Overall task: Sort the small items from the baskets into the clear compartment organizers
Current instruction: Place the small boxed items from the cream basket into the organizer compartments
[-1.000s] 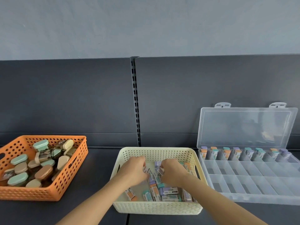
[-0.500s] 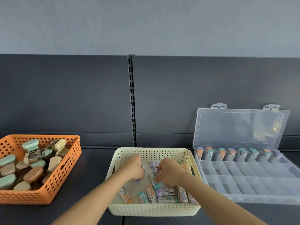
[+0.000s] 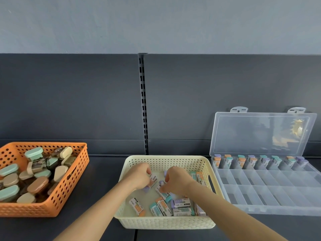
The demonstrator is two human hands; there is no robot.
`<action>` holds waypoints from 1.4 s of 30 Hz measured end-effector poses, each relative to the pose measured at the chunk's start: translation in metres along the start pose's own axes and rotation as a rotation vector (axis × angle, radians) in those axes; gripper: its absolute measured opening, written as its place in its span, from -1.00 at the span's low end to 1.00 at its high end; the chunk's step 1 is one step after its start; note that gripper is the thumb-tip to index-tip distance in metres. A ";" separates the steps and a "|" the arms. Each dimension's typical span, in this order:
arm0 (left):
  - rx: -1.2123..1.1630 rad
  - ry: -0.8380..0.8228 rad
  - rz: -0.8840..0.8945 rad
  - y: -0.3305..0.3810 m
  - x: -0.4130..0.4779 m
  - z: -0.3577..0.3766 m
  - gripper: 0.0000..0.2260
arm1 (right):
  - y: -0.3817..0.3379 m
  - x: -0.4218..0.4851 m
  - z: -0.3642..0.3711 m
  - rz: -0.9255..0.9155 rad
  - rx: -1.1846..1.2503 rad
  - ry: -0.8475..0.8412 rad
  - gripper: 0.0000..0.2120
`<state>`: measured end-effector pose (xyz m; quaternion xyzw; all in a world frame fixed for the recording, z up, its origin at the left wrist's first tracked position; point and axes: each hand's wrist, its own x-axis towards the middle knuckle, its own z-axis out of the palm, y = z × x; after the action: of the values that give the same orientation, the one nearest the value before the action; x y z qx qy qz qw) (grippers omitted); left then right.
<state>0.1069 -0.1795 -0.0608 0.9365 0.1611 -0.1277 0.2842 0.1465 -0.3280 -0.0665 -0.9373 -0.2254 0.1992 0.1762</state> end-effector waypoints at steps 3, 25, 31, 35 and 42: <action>0.042 -0.048 0.002 0.003 -0.002 -0.001 -0.76 | -0.005 -0.006 0.001 -0.037 -0.098 -0.016 -0.69; -0.113 0.091 0.176 0.005 -0.017 0.003 -0.66 | 0.010 -0.017 -0.009 -0.071 -0.112 0.047 -0.86; -0.122 0.144 0.231 0.005 -0.018 0.002 -0.74 | 0.018 -0.019 -0.018 -0.081 0.130 0.049 -0.68; -0.140 0.161 0.241 0.007 -0.018 0.004 -0.77 | 0.025 -0.023 -0.023 -0.075 0.173 0.094 -0.69; -0.212 0.229 0.396 0.041 -0.019 0.003 -0.78 | 0.040 -0.040 -0.052 -0.153 0.308 0.275 -0.74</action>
<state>0.1042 -0.2179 -0.0363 0.9232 0.0181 0.0548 0.3800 0.1514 -0.3942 -0.0267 -0.8978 -0.2365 0.0877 0.3611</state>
